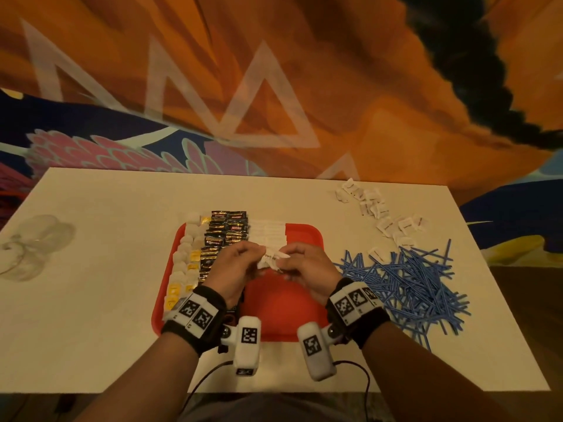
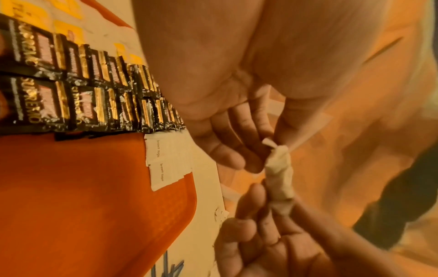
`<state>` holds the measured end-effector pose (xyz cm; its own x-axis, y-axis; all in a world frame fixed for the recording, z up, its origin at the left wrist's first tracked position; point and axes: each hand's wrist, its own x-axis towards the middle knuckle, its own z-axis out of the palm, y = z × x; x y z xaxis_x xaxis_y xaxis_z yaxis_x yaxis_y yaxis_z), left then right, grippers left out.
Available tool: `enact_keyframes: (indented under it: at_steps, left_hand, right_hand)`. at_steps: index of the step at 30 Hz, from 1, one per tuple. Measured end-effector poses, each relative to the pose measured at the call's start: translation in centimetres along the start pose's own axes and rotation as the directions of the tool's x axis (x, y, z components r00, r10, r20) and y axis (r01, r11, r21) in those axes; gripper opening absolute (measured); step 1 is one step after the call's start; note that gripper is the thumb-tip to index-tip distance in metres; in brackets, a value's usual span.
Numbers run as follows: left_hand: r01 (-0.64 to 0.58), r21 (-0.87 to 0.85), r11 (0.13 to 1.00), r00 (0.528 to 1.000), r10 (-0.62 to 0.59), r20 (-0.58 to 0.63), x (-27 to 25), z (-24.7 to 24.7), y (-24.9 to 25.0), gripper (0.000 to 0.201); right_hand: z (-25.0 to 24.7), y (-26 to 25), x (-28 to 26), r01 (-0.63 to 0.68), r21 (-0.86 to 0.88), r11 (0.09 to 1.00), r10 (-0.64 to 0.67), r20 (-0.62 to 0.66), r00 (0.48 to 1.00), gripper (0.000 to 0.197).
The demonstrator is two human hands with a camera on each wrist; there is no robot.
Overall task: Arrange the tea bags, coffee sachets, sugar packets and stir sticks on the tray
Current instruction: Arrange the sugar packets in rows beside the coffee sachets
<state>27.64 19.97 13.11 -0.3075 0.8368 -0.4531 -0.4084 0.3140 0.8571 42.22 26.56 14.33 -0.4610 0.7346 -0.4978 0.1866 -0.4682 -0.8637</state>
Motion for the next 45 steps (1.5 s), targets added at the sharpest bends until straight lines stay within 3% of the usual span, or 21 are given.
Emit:
enact_keyframes:
  at_steps: [3, 8, 12, 15, 17, 22, 27, 32, 38, 42, 45]
  left_hand:
    - [-0.107, 0.087, 0.990, 0.991, 0.113, -0.065, -0.3, 0.2, -0.2, 0.007]
    - [-0.237, 0.182, 0.954, 0.960, 0.259, -0.108, -0.7, 0.4, -0.3, 0.014]
    - [-0.305, 0.262, 0.916, 0.927, 0.348, -0.139, -0.8, 0.4, -0.3, 0.017]
    - [-0.360, 0.481, 0.799, 0.858, 0.486, -0.166, -0.7, 0.2, -0.5, 0.021]
    - [-0.387, 0.538, 0.749, 0.830, 0.537, -0.149, -0.7, 0.2, -0.8, 0.023]
    - [-0.392, 0.411, 0.823, 0.892, 0.449, -0.048, -0.5, 0.0, -1.0, 0.022]
    - [-0.388, 0.405, 0.828, 0.900, 0.435, -0.027, -0.4, 0.2, -0.9, 0.024]
    - [-0.363, 0.419, 0.832, 0.916, 0.402, -0.003, -0.3, -0.1, -0.7, 0.026]
    - [-0.343, 0.440, 0.830, 0.931, 0.364, 0.040, 0.4, -0.8, -1.0, 0.034]
    - [-0.337, 0.443, 0.831, 0.936, 0.347, 0.063, 0.7, -1.7, -1.5, 0.034]
    - [-0.318, 0.467, 0.825, 0.946, 0.310, 0.096, 1.0, -2.4, -1.8, 0.037]
  right_hand:
    - [-0.3, -0.2, -0.1, -0.029, 0.120, 0.992, 0.029, 0.006, 1.000, 0.014]
    - [0.1, -0.2, 0.2, 0.013, 0.141, 0.990, 0.000, -0.090, 0.996, 0.017]
    - [0.3, 0.1, 0.4, 0.081, 0.014, 0.997, -0.078, -0.159, 0.984, 0.017]
    - [0.3, 0.1, 0.4, 0.135, -0.112, 0.984, -0.152, -0.161, 0.975, 0.019]
    - [0.2, 0.1, 0.4, 0.166, -0.160, 0.973, -0.193, -0.167, 0.967, 0.020]
    - [-0.1, 0.2, 0.5, 0.244, -0.182, 0.953, -0.276, -0.176, 0.945, 0.025]
    - [0.0, 0.8, 0.5, 0.353, -0.207, 0.913, -0.380, -0.112, 0.918, 0.019]
    - [-0.1, 0.9, 0.7, 0.352, -0.244, 0.904, -0.373, -0.045, 0.927, 0.023]
    - [-0.5, 1.3, 1.2, 0.326, -0.125, 0.937, -0.333, -0.045, 0.942, 0.042]
    - [-0.5, 1.8, 1.8, 0.250, -0.002, 0.968, -0.250, -0.035, 0.968, 0.023]
    - [-0.4, 2.6, 2.6, 0.180, -0.015, 0.984, -0.180, -0.028, 0.983, 0.023]
